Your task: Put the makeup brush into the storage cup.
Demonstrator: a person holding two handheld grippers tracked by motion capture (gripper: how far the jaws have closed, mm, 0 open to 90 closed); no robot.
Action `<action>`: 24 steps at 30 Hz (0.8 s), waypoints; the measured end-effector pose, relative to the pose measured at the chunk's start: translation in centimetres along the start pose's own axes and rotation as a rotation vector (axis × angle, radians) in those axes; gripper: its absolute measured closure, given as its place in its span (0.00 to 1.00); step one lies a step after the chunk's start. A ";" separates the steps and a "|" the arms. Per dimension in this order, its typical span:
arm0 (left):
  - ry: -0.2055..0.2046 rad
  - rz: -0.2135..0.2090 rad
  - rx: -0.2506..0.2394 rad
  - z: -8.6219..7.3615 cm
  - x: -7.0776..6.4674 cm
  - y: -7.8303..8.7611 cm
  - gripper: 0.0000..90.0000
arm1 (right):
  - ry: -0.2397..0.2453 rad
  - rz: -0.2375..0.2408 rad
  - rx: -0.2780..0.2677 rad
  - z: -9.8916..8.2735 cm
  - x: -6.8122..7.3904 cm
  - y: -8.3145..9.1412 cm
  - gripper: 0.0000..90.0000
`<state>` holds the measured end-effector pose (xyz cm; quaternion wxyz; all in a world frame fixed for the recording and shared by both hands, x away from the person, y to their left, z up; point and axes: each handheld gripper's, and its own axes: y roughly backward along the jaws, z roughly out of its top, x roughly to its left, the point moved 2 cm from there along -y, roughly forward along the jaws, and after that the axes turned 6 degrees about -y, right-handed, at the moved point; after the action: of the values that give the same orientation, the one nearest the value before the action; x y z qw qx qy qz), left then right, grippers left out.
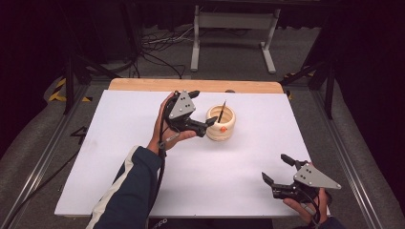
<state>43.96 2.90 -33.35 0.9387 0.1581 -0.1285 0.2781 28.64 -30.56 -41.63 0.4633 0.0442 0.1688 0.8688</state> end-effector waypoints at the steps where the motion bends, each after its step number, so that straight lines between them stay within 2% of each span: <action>1: 0.005 0.001 0.000 0.0 0.0 0.1 0.05 | 0.000 -0.001 -0.001 0.0 0.0 0.0 0.15; 6: 0.011 0.007 -0.002 -0.1 0.3 0.8 0.04 | 0.000 -0.001 0.000 0.0 0.0 0.0 0.15; 8: 0.006 0.018 0.000 -0.2 0.3 1.2 0.04 | -0.001 0.000 -0.001 0.0 0.0 0.0 0.15; 24: -0.019 0.030 0.001 -0.8 0.2 3.7 0.04 | 0.004 0.003 0.000 0.0 0.1 0.0 0.15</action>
<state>42.22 6.23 -33.23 0.9332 0.1591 -0.1396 0.2906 28.61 -30.51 -41.64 0.4618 0.0427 0.1698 0.8695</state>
